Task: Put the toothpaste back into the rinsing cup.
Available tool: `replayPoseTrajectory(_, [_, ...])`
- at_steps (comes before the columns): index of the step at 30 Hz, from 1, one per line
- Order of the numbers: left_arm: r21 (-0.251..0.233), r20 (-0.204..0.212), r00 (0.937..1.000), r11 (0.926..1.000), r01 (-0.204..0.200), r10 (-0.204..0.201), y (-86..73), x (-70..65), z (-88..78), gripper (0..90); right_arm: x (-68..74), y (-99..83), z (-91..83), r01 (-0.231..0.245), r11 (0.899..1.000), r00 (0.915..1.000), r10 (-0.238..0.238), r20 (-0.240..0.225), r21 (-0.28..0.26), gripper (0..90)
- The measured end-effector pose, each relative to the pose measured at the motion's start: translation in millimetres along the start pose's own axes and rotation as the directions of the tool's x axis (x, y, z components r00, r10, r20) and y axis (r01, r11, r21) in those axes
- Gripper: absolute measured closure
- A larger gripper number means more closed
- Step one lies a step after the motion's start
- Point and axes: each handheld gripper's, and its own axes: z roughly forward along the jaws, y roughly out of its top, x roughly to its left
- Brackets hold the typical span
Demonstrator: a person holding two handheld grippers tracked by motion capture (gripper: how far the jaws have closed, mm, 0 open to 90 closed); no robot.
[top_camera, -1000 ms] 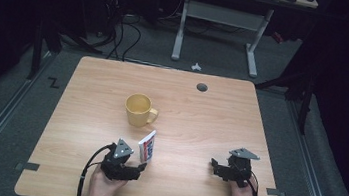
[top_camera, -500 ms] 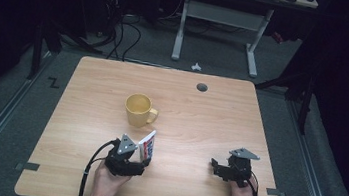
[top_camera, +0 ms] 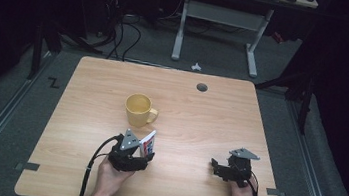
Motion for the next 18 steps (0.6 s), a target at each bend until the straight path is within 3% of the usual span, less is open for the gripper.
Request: replayPoseTrajectory(18, [-0.043, 0.001, 0.9999, 0.999, -0.01, 0.01, 10.8, -4.0, 1.2, 53.4, 0.0, -0.1, -0.1, -0.001, 1.0, 1.0, 0.001, 0.001, 0.001, 14.5])
